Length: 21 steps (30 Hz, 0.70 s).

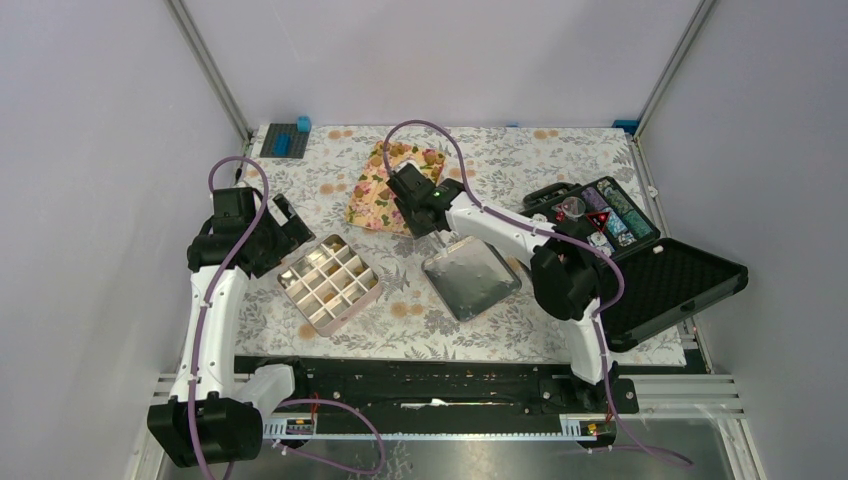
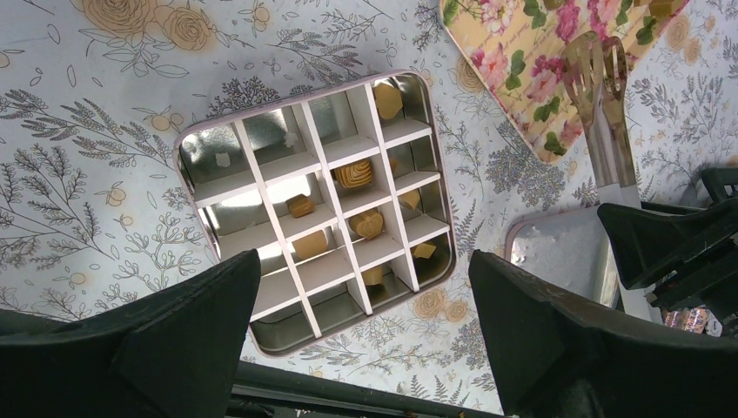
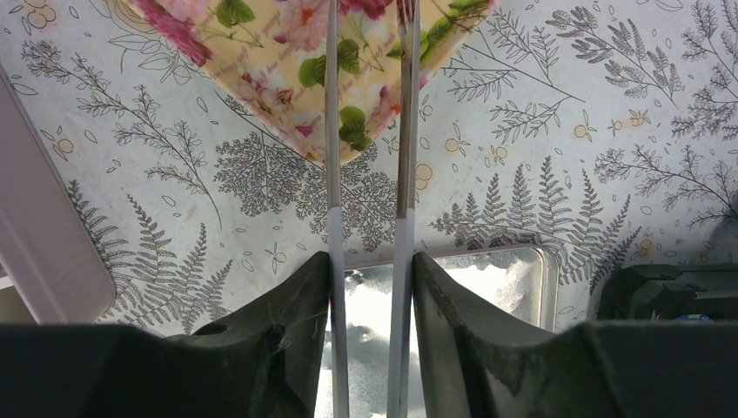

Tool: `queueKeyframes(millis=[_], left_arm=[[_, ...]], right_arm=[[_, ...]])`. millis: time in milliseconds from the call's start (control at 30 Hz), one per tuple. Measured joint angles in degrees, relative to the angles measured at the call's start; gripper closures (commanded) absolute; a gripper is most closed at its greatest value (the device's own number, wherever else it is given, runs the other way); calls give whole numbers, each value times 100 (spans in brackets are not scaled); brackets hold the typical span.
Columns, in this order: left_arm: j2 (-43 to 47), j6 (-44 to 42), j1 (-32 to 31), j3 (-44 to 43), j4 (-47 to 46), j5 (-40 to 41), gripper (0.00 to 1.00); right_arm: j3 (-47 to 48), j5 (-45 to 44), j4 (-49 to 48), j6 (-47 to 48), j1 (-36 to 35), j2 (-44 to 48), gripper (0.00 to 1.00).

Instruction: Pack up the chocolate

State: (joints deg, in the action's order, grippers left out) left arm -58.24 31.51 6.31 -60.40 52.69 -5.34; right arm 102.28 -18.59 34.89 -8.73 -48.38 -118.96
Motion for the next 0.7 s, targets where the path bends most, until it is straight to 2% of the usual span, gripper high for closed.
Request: queueKeyframes(millis=[467,700], left_arm=[[0,-2,2,0,2,0,1],[0,-2,2,0,0,0,1]], right_arm=[[28,-96,-2,37,-61,-24,76],[-105,-144,0,37,-94,208,78]])
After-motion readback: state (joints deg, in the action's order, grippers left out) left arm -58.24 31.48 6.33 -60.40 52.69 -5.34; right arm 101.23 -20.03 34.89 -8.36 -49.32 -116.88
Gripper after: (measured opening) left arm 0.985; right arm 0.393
